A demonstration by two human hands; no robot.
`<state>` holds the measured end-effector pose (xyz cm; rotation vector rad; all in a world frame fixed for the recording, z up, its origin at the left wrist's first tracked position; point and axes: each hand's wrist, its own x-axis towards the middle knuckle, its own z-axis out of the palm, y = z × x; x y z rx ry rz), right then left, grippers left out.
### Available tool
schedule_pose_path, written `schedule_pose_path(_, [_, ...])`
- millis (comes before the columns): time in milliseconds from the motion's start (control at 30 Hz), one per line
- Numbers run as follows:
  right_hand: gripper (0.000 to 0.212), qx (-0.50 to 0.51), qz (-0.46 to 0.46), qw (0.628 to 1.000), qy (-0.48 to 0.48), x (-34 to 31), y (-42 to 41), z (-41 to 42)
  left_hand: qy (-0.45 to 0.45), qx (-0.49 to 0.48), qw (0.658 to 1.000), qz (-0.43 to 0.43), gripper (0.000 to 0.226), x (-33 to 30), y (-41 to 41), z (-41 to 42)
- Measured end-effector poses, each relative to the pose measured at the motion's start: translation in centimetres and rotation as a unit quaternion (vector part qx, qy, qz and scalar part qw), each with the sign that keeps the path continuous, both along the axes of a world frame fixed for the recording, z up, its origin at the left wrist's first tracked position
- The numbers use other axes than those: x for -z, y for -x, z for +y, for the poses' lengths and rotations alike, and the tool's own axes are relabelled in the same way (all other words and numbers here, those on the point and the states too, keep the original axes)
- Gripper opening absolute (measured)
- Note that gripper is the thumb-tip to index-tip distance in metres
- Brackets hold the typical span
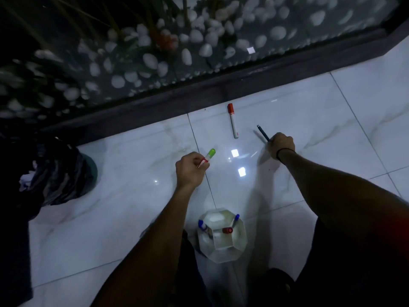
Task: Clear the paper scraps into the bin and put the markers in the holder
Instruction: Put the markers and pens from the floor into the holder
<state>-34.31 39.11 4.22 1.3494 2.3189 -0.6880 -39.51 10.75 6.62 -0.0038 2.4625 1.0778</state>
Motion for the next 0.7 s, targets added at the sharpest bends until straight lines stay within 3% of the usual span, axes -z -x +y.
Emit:
schedule_pose_path(167, [0.024,-0.005,0.094,0.993,0.065,-5.3,-1.0,-4.6,-0.123,-0.13,0.983,-0.046,0.015,-4.7,-4.2,-2.5])
schedule_pose_path(267, [0.031,0.07,0.232,0.949,0.202,-8.5,-2.3,-9.5,-0.195,-0.176,0.964,-0.042,0.015,-7.2,-6.8,-3.9])
schedule_pose_path(367, [0.027,0.026,0.291,0.914,0.281,-11.1,-3.7,-13.2,-0.23,-0.199,0.952,-0.043,0.017,-8.8,-9.4,-4.9])
schedule_pose_path(433, [0.018,-0.044,0.295,0.908,0.292,-12.7,-5.1,-15.0,-0.231,-0.205,0.951,-0.025,0.017,-9.8,-11.2,-5.6])
schedule_pose_path(533, [0.009,-0.174,0.263,0.921,0.229,-14.7,-7.5,-15.9,-0.238,-0.22,0.946,-0.014,0.015,-10.7,-14.1,-6.7])
schedule_pose_path(700, [0.008,-0.283,0.181,0.923,0.186,-17.1,-11.9,-15.8,-0.249,-0.227,0.941,-0.026,0.015,-11.0,-17.5,-7.9])
